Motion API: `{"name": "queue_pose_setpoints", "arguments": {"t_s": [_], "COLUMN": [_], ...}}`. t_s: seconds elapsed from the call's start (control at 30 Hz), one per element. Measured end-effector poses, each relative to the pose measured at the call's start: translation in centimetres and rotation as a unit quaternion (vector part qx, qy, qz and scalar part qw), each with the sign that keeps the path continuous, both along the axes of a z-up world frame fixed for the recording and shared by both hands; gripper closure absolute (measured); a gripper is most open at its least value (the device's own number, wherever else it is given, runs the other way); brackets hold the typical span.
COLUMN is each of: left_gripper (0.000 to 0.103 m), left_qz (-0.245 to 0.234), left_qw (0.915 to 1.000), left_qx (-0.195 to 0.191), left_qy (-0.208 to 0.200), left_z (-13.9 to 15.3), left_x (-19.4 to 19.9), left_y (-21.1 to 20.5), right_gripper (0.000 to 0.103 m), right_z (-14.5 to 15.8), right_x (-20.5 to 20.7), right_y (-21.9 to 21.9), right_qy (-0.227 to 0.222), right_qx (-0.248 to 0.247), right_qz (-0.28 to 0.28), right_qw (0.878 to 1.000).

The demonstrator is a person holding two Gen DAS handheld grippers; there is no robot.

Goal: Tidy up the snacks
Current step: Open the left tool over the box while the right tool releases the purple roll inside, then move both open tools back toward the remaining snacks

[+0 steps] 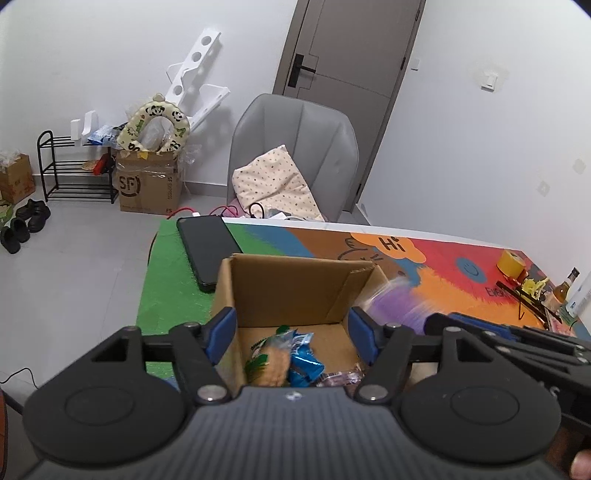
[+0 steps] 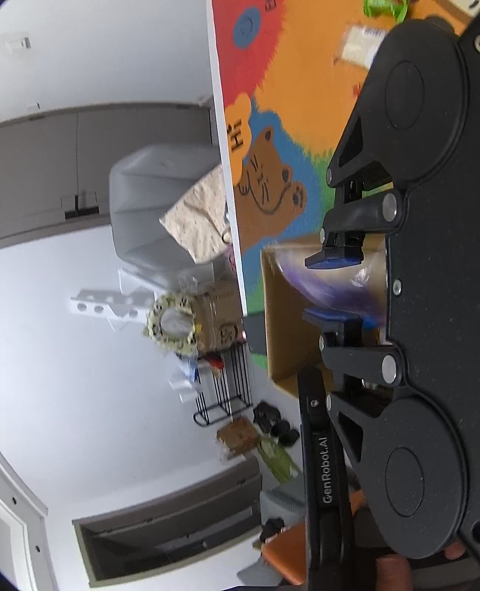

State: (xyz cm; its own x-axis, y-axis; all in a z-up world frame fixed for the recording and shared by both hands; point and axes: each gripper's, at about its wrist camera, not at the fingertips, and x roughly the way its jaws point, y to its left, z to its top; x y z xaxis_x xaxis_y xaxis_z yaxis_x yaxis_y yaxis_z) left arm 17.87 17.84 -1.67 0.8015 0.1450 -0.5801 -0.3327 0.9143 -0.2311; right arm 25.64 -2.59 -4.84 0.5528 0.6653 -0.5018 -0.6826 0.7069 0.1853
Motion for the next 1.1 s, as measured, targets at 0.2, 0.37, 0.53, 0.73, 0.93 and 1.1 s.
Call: {"name": "queue_pose_setpoints", "arguments": {"t_s": [0.2, 0.37, 0.53, 0.73, 0.93, 1.1], "left_gripper": [0.02, 0.018, 0.013, 0.008, 0.004, 0.003], "left_qz": [-0.008, -0.018, -0.028, -0.031, -0.051, -0.064], "left_qw": [0.9999, 0.9996, 0.999, 0.9986, 0.9979, 0.9975], "left_qx": [0.012, 0.013, 0.032, 0.042, 0.039, 0.03], "left_qy": [0.005, 0.018, 0.009, 0.007, 0.004, 0.008], "left_z": [-0.1, -0.7, -0.5, -0.4, -0.4, -0.6], "left_x": [-0.5, -0.4, -0.5, -0.1, 0.3, 0.7], "left_y": [-0.9, -2.1, -4.1, -6.2, -8.2, -9.8], "right_gripper": [0.054, 0.046, 0.038, 0.029, 0.021, 0.013], "right_z": [-0.5, -0.9, -1.3, -1.5, -1.7, -2.0], "right_x": [-0.4, -1.1, -1.1, -0.9, -1.0, -1.0], "right_y": [-1.0, -3.6, -6.3, -9.1, -11.4, -13.3], "right_qy": [0.011, 0.021, 0.028, 0.031, 0.031, 0.035], "right_qx": [-0.007, -0.004, 0.004, 0.013, 0.02, 0.021], "right_qz": [-0.013, -0.034, -0.054, -0.076, -0.089, -0.104], "right_qw": [1.0, 0.999, 0.998, 0.997, 0.995, 0.994]}}
